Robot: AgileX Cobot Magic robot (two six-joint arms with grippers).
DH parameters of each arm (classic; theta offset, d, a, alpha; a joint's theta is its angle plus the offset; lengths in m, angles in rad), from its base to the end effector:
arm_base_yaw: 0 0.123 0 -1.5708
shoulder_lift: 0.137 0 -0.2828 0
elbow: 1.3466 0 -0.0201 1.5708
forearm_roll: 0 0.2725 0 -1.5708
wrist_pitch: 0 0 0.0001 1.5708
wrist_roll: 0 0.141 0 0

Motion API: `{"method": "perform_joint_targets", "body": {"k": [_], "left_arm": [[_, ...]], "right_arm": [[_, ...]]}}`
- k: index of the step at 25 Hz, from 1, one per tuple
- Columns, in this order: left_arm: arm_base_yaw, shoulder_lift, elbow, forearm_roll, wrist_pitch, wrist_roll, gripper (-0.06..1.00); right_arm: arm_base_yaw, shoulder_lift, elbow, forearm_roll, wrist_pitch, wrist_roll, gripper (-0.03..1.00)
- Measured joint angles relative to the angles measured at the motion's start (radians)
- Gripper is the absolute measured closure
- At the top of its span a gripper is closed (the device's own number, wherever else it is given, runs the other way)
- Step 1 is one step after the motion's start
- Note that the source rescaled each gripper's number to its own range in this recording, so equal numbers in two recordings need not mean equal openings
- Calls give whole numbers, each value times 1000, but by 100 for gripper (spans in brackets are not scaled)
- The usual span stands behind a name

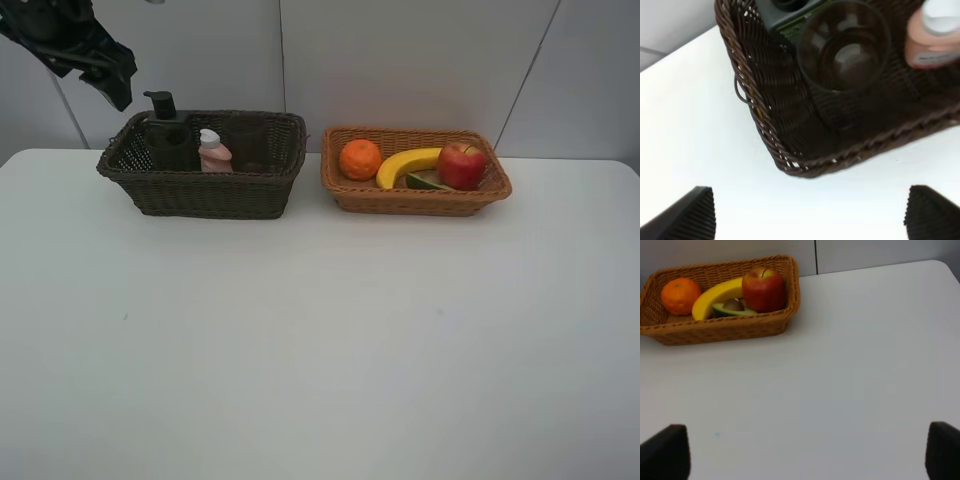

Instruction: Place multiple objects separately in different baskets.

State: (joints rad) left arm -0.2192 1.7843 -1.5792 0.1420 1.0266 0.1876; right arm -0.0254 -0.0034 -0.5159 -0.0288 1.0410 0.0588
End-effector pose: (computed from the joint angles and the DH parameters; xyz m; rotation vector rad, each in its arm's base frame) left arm 0.4219 -0.0765 0.2493 0.6097 2.6390 0.1770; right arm 0.0599 -0.0050 0.2731 0.0857 2.0032 -0.0129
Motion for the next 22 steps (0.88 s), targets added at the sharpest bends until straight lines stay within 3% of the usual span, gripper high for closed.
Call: {"method": "perform_joint_targets", "body": {"k": [11, 22], "left_arm": [[-30, -158, 17, -13, 180, -65, -5], [-30, -554, 437, -13, 188, -168, -5]], "right_arm": [[0, 0, 0, 1, 0, 0, -3], [0, 0, 0, 1, 0, 0, -3]]}}
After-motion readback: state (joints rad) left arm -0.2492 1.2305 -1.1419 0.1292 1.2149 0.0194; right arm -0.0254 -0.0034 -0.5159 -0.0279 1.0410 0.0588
